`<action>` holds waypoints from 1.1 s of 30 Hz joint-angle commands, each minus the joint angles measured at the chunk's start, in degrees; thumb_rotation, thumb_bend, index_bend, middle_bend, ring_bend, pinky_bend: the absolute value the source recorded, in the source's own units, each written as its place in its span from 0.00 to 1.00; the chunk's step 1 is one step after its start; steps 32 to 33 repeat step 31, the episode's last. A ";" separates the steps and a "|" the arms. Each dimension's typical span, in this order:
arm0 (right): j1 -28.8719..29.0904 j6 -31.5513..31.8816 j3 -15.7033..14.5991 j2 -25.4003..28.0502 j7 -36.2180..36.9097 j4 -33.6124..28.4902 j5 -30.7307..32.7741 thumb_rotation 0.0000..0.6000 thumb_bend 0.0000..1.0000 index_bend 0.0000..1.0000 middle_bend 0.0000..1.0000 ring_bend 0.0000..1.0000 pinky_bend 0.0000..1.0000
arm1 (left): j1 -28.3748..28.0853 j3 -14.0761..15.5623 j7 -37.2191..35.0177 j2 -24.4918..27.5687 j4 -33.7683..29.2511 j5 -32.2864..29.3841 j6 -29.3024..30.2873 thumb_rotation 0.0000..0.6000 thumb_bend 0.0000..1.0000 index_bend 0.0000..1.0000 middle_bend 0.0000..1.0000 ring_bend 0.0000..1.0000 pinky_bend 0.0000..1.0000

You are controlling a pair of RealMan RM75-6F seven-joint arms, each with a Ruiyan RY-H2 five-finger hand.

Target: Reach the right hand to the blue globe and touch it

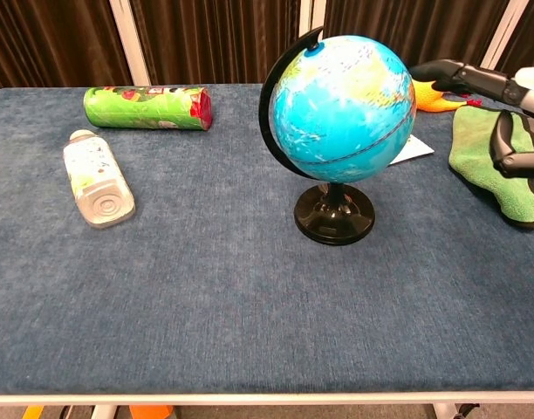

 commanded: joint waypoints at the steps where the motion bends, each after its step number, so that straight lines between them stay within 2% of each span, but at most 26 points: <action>1: 1.71 -2.66 1.49 -0.48 0.81 0.74 2.09 0.66 1.00 0.00 0.00 0.00 0.00 | 0.07 0.00 -0.16 0.01 0.12 -0.05 0.06 1.00 0.00 0.06 0.05 0.00 0.08; 8: 5.29 -8.34 4.56 -1.82 2.03 3.15 6.67 0.66 1.00 0.00 0.00 0.00 0.00 | 0.23 -0.01 -0.75 -0.07 0.63 -0.26 0.02 1.00 0.00 0.06 0.05 0.00 0.08; 16: 5.82 -7.99 5.94 -1.34 3.09 4.08 8.16 0.66 1.00 0.00 0.00 0.00 0.00 | 0.24 -0.04 -0.96 -0.24 1.01 -0.31 -0.06 1.00 0.00 0.06 0.05 0.00 0.08; 21: 1.20 -0.67 3.79 0.80 0.81 3.42 5.93 0.66 1.00 0.00 0.00 0.00 0.00 | 0.25 -0.04 -0.64 -0.31 0.84 -0.18 0.05 1.00 0.00 0.06 0.05 0.00 0.08; 26: -6.32 7.21 -0.69 3.06 -0.94 3.64 4.61 0.66 1.00 0.00 0.00 0.00 0.00 | -0.07 -0.14 0.22 -0.17 -0.29 0.12 -0.08 1.00 0.00 0.06 0.05 0.00 0.08; 29: -10.05 11.06 -2.21 3.66 -1.48 5.04 4.50 0.66 1.00 0.00 0.00 0.00 0.00 | -0.37 -0.11 0.90 0.00 -0.90 0.39 -0.34 1.00 0.00 0.06 0.05 0.00 0.08; 33: -11.50 12.18 -2.81 3.84 -0.96 6.18 4.59 0.65 1.00 0.00 0.00 0.00 0.00 | -0.51 -0.07 1.20 0.08 -1.21 0.49 -0.52 1.00 0.00 0.06 0.05 0.00 0.08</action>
